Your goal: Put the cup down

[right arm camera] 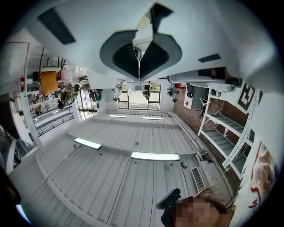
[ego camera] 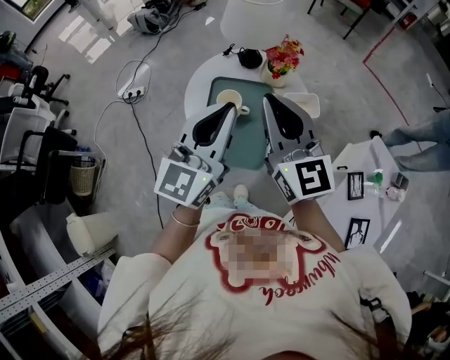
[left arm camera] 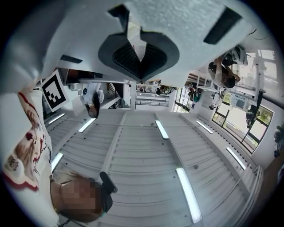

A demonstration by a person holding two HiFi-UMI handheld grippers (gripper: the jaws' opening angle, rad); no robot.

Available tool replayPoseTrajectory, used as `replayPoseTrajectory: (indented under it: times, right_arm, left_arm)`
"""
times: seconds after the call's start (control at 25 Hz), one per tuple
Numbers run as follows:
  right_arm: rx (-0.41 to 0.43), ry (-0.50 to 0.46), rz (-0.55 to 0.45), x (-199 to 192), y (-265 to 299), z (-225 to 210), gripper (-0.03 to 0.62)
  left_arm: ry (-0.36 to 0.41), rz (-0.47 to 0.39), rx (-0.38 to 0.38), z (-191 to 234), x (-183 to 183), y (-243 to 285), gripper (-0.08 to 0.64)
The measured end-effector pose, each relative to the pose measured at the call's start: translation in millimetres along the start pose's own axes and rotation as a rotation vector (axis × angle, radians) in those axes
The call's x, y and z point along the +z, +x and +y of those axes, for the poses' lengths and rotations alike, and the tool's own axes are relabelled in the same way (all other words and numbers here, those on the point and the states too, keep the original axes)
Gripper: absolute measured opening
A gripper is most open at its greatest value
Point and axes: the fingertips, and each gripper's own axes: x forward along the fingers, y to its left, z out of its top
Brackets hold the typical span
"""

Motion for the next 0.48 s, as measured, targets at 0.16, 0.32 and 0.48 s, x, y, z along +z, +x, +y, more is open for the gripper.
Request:
replayPoseTrajectory:
  times: [0.16, 0.32, 0.48]
  right_arm:
    - [0.022, -0.001, -0.002, -1, 0, 5, 0.031]
    - [0.018, -0.010, -0.003, 1, -8, 10, 0.031]
    - [0.001, -0.008, -0.022, 14, -21, 19, 0.031]
  left_arm:
    - [0.000, 0.003, 0.026, 3, -3, -8, 0.014]
    - [0.003, -0.011, 0.035, 0, -1, -18, 0.014]
    - [0.016, -0.032, 0.018, -14, 11, -31, 0.014]
